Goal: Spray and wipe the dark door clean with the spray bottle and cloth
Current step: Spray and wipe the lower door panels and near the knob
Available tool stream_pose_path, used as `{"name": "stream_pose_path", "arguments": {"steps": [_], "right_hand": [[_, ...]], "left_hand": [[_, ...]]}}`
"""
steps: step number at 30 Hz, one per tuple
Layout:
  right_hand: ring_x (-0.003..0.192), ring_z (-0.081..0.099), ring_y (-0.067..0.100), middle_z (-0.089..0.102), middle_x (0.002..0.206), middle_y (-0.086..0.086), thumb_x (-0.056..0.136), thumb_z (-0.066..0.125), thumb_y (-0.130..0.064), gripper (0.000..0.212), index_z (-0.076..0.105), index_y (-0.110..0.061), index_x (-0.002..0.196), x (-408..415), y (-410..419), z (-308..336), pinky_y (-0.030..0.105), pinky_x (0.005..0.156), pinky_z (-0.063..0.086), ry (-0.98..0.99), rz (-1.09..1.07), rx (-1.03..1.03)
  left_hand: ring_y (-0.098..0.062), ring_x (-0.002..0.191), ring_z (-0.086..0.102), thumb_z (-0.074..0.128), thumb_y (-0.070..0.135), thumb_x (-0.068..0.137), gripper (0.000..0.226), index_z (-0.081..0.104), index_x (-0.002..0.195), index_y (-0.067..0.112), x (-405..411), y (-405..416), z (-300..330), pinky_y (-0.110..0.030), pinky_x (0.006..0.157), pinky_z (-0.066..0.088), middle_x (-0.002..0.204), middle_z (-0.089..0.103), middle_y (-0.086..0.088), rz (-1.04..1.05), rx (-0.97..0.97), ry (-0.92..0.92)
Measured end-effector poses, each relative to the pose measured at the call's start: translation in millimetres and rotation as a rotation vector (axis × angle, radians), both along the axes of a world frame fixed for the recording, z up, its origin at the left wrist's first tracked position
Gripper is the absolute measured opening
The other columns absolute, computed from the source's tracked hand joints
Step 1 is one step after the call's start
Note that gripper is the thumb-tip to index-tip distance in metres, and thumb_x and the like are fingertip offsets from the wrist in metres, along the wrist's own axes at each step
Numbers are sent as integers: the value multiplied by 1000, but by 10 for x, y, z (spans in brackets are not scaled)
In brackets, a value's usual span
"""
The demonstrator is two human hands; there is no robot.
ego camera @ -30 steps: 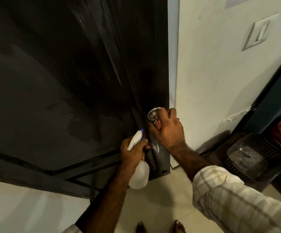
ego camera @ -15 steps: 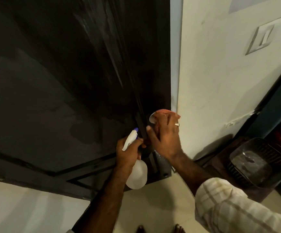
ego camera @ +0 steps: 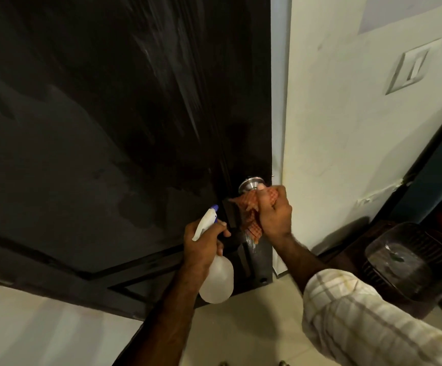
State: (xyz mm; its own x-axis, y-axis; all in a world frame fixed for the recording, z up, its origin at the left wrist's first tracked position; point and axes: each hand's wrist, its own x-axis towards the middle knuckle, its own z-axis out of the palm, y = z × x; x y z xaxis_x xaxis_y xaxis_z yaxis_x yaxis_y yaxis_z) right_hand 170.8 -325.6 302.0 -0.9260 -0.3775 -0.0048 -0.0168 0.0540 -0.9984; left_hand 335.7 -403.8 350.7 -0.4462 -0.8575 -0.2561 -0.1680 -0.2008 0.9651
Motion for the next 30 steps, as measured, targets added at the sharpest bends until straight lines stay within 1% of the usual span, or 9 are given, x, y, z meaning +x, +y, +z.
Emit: {"name": "stream_pose_path", "arguments": {"steps": [2, 4, 6, 8, 13, 19, 24, 28, 30], "right_hand": [[94, 76, 29, 78, 98, 9, 107, 54, -53, 42, 73, -16, 111, 59, -74, 100, 41, 80, 64, -567, -13, -271], [88, 75, 28, 77, 98, 11, 107, 51, -47, 40, 74, -15, 112, 29, -106, 224, 40, 78, 63, -761, -30, -263], [91, 71, 27, 74, 108, 11, 105, 52, -44, 39, 62, -12, 125, -38, -127, 285, 42, 84, 61, -514, -61, 13], [91, 68, 29, 69, 113, 11, 104, 59, -44, 41, 45, -14, 127, -22, -135, 320, 41, 81, 58, -71, -114, 214], [105, 59, 26, 60, 118, 10, 97, 71, -52, 53, 52, -13, 128, 193, -205, 233, 41, 91, 51, 706, -95, 281], [139, 42, 45, 42, 155, 23, 98, 70, -37, 64, 53, -21, 157, 47, 82, -74, 59, 108, 46, 1180, 162, 522], [134, 47, 40, 37, 157, 16, 94, 70, -41, 71, 45, -26, 159, 36, -73, -26, 49, 96, 57, 989, 56, 606], [107, 58, 11, 59, 127, -2, 82, 84, -35, 64, 58, -21, 138, 91, -289, 97, 14, 89, 47, 544, -238, 321], [100, 65, 12, 67, 114, -5, 80, 84, -37, 54, 64, -22, 127, 129, -415, 183, 18, 86, 52, 206, -372, 207]], "left_hand": [[-17, 45, 51, 72, 4, 93, 21, 68, 112, -6, 20, -7, 0, -25, 42, 42, 79, 72, -16, -12, -4, -1], [-17, 45, 50, 71, 2, 94, 12, 70, 104, -2, 43, -23, 12, -25, 42, 41, 77, 72, -15, -13, -14, -6], [-15, 43, 49, 71, 2, 94, 7, 70, 101, -1, 53, -48, 44, -25, 42, 41, 76, 71, -14, -23, -23, -1], [-14, 41, 49, 70, 1, 95, 2, 70, 94, 3, 50, -71, 86, -25, 41, 41, 74, 71, -13, -42, -30, 17], [-15, 42, 49, 71, 3, 95, 3, 70, 93, 5, -34, -199, 107, -25, 41, 41, 74, 71, -14, -74, -22, 39], [-19, 50, 54, 75, 6, 91, 14, 70, 105, 6, -165, -416, -17, -23, 43, 43, 76, 74, -10, -111, 30, 17], [-23, 56, 57, 72, 8, 96, 18, 70, 110, -3, -195, -579, -138, -23, 44, 45, 80, 74, -13, -235, 43, 11], [-31, 62, 55, 72, 4, 94, 24, 64, 116, -3, -221, -674, -164, -26, 44, 42, 71, 73, -7, -288, 112, 44], [-31, 68, 57, 73, 4, 94, 19, 64, 111, 8, -235, -730, -174, -27, 46, 43, 67, 73, -2, -305, 132, 49]]}}
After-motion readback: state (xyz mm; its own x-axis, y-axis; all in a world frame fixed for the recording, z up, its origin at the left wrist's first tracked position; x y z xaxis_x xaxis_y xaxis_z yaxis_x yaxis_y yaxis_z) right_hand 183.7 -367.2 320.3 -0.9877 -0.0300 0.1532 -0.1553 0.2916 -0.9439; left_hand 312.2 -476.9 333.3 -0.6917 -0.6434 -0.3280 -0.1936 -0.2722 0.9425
